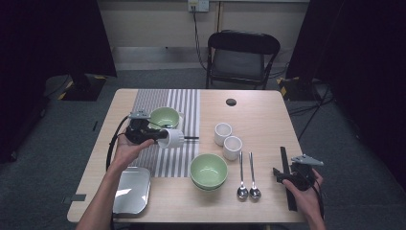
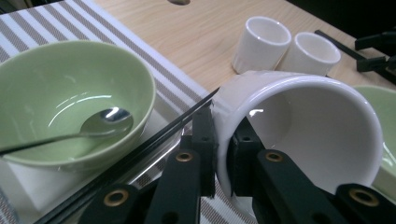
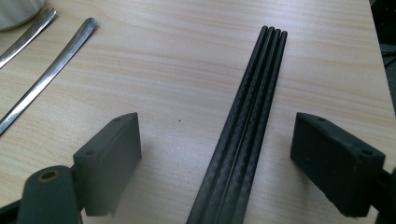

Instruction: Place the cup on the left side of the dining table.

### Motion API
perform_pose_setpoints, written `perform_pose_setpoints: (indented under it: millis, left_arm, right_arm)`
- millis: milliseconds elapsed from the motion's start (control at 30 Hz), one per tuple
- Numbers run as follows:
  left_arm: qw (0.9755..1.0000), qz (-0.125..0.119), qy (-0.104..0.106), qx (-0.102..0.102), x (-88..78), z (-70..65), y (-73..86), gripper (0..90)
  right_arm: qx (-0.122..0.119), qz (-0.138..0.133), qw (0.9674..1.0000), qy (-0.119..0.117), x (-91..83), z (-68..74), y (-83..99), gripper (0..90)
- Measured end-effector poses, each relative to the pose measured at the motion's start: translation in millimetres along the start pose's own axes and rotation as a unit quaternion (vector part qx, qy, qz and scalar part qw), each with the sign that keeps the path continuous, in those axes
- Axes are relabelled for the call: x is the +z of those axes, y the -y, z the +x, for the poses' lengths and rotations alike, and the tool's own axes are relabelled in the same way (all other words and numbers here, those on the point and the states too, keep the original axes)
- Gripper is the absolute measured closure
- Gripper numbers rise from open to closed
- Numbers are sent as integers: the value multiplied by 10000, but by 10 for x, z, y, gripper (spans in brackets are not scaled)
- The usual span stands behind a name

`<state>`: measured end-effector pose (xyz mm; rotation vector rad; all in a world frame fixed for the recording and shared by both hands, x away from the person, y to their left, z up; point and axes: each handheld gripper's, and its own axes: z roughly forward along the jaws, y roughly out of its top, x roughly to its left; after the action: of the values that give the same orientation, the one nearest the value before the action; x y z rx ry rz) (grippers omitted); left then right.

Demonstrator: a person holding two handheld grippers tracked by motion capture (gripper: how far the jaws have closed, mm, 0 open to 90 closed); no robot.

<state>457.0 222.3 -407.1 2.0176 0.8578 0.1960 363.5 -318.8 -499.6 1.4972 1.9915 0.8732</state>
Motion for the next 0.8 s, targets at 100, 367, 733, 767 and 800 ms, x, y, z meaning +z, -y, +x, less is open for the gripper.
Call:
perform_pose_setpoints:
  millis: [100, 367, 733, 767, 800]
  left_arm:
    - [9999, 89, -12, -63, 9, 27, 101, 838]
    - [9993, 332, -135, -81, 18, 80, 281, 836]
    - [9971, 698, -242, -203, 221, 149, 399, 831]
    - [9969, 711, -254, -228, 231, 152, 398, 831]
    - [9966, 711, -338, -252, 245, 149, 399, 829]
  right_arm:
    - [-4, 0, 10000, -3, -1, 0, 0, 153]
    - [0, 0, 10000, 2, 0, 0, 0, 153]
    - [0, -1, 10000, 2, 0, 0, 0, 153]
    - [-1, -1, 10000, 3, 0, 0, 0, 153]
    - [-2, -1, 10000, 4, 0, 0, 0, 153]
